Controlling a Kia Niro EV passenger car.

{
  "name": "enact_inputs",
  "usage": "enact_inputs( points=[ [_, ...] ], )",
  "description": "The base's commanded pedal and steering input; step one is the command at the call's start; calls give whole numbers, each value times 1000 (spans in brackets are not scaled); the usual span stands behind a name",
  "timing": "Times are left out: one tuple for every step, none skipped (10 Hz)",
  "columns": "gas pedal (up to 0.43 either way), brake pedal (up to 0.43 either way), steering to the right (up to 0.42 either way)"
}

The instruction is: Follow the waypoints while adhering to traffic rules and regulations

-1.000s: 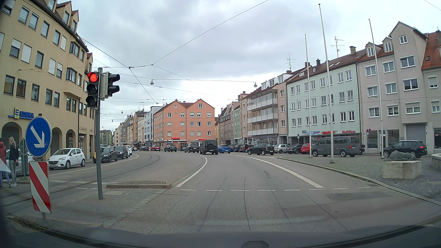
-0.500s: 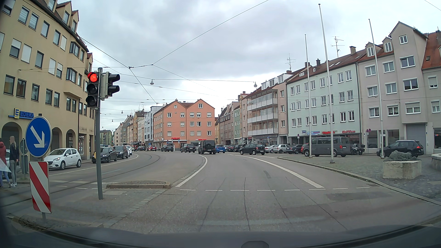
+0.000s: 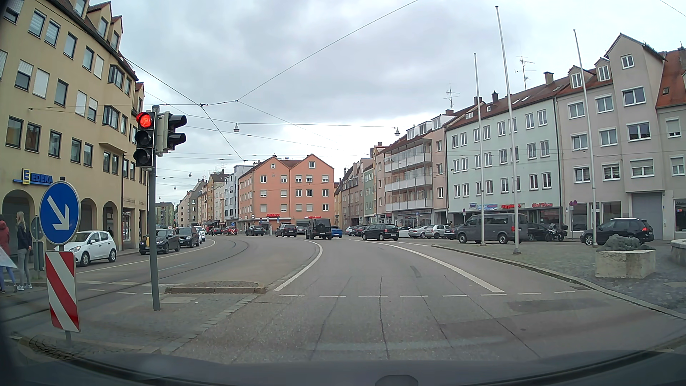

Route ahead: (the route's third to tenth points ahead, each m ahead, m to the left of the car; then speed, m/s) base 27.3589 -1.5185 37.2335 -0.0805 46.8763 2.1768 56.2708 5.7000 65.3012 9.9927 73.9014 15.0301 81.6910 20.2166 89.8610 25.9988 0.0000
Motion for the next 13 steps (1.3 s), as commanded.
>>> enact_inputs(
  points=[
    [0, 207, 20],
    [0, 207, 20],
    [0, 207, 20],
    [0, 207, 20],
    [0, 207, 20],
    [0, 207, 20],
    [0, 207, 20],
    [0, 207, 20],
    [0, 207, 20],
    [0, 207, 20],
    [0, 207, 20],
    [0, 207, 20],
    [0, 85, 20]
  ],
)
